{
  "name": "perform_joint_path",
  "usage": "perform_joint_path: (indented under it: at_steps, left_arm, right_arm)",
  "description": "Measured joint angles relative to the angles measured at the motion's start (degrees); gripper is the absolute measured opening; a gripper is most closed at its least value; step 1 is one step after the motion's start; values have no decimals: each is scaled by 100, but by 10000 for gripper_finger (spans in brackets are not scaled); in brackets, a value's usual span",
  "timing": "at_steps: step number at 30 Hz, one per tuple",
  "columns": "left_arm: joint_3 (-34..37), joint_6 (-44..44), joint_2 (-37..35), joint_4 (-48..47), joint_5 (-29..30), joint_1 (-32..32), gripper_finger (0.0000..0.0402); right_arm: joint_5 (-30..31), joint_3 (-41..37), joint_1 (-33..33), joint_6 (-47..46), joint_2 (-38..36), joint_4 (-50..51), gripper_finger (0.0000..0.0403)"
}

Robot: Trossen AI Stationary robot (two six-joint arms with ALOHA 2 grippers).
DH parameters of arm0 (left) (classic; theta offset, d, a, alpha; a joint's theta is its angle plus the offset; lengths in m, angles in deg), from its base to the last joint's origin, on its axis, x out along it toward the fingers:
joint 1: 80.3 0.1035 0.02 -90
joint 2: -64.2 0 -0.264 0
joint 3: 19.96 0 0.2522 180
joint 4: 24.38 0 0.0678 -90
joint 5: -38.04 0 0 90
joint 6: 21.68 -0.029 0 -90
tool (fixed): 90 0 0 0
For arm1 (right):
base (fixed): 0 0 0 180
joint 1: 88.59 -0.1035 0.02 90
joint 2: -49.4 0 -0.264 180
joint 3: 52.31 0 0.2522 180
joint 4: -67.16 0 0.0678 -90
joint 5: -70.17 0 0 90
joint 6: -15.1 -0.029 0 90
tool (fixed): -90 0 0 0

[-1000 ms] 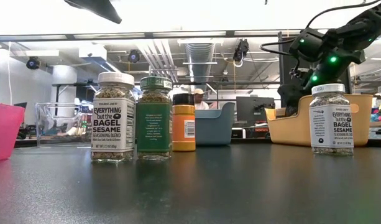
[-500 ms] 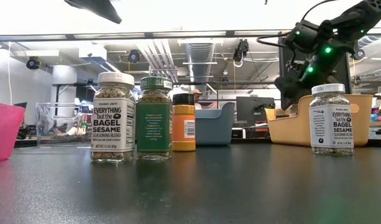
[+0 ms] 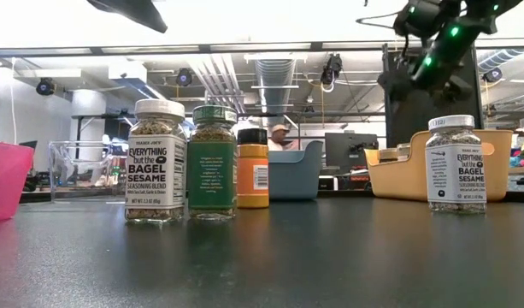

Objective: Sort spices by type
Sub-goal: Put the top green seasoning bottle into the pink bin

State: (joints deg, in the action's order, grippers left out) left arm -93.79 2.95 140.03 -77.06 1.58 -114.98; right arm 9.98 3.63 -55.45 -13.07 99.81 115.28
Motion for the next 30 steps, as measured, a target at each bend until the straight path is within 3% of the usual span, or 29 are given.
perform_joint_path:
  at_steps: [9,14,19,26,30]
  left_arm:
    - [0,17,0,188,-15,2,230]
    - [0,-12,0,414,-131,2,230]
    - [2,-256,2,809,-503,8,230]
    - [2,-612,2,1091,-979,30,230]
    - [2,-615,2,1101,-1179,52,230]
  right_arm:
    - [-614,387,-1166,-447,-188,303,366]
    - [-1048,520,-2083,-739,-155,328,366]
    - [-1058,681,-3135,-1158,-149,323,366]
    - [-1049,1066,-4385,-1389,422,396,366]
    - [-1086,1556,-4944,-1514,1068,1020,366]
